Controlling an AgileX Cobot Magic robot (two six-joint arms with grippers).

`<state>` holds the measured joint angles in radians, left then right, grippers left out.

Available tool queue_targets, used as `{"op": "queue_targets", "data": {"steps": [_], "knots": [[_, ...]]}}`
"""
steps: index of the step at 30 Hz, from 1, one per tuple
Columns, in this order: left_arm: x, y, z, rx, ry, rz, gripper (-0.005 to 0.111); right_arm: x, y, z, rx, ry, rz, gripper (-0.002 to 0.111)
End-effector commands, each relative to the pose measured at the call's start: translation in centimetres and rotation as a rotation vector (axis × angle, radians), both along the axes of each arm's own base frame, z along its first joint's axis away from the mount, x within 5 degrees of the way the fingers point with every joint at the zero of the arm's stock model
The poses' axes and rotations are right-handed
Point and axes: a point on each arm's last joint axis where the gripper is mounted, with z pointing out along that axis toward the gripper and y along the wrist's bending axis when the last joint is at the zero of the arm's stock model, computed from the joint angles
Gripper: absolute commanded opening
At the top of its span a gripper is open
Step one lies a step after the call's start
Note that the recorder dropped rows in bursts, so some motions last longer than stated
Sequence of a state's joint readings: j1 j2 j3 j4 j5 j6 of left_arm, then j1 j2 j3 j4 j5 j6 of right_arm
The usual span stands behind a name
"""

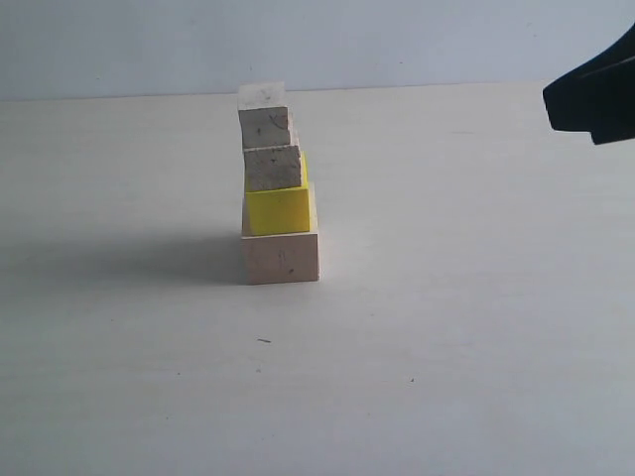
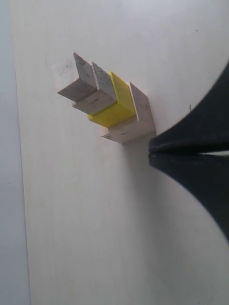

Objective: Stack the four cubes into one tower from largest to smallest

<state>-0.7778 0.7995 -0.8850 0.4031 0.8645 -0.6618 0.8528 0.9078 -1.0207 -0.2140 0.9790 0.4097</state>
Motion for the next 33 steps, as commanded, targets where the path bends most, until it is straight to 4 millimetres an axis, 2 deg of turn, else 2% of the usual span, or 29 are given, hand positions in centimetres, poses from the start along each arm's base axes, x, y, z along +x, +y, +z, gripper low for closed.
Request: {"op": "queue_targets", "data": {"steps": [1,7,10,15,17,19,21,23,25,26,33], "knots": [[-0.1,0.2,0.1,0.003,-0.017,-0.002,0.000,0.0,-0.1,0.0,0.008,-0.013,-0.003,0.000],[-0.1,0.2,0.1,0.003,-0.017,-0.002,0.000,0.0,-0.1,0.0,0.008,-0.013,-0.003,0.000],[0.4,0.7,0.5,0.085,-0.097,0.018,0.000,0.0,-0.1,0.0,0.008,-0.013,-0.003,0.000],[0.1,1.2,0.8,0.079,-0.121,0.029,0.000,0.0,-0.1,0.0,0.008,-0.013,-0.003,0.000],[-0.1,2.0,1.2,0.053,-0.147,0.063,0.000,0.0,-0.1,0.0,0.008,-0.013,-0.003,0.000],[-0.4,3.7,2.1,-0.050,-0.190,0.164,0.000,0.0,-0.1,0.0,0.008,-0.013,-0.003,0.000],[-0.9,5.7,2.9,-0.171,-0.234,0.307,0.000,0.0,-0.1,0.0,0.008,-0.013,-0.003,0.000],[-2.3,7.7,3.3,-0.262,-0.264,0.483,0.000,0.0,-0.1,0.0,0.008,-0.013,-0.003,0.000],[-3.9,9.0,2.7,-0.307,-0.290,0.616,0.000,0.0,-0.1,0.0,0.008,-0.013,-0.003,0.000],[-4.8,9.2,1.7,-0.329,-0.298,0.659,0.000,0.0,-0.1,0.0,0.008,-0.013,-0.003,0.000],[-6.7,9.4,-3.4,-0.334,-0.371,0.698,0.000,0.0,-0.1,0.0,0.008,-0.013,-0.003,0.000]]}}
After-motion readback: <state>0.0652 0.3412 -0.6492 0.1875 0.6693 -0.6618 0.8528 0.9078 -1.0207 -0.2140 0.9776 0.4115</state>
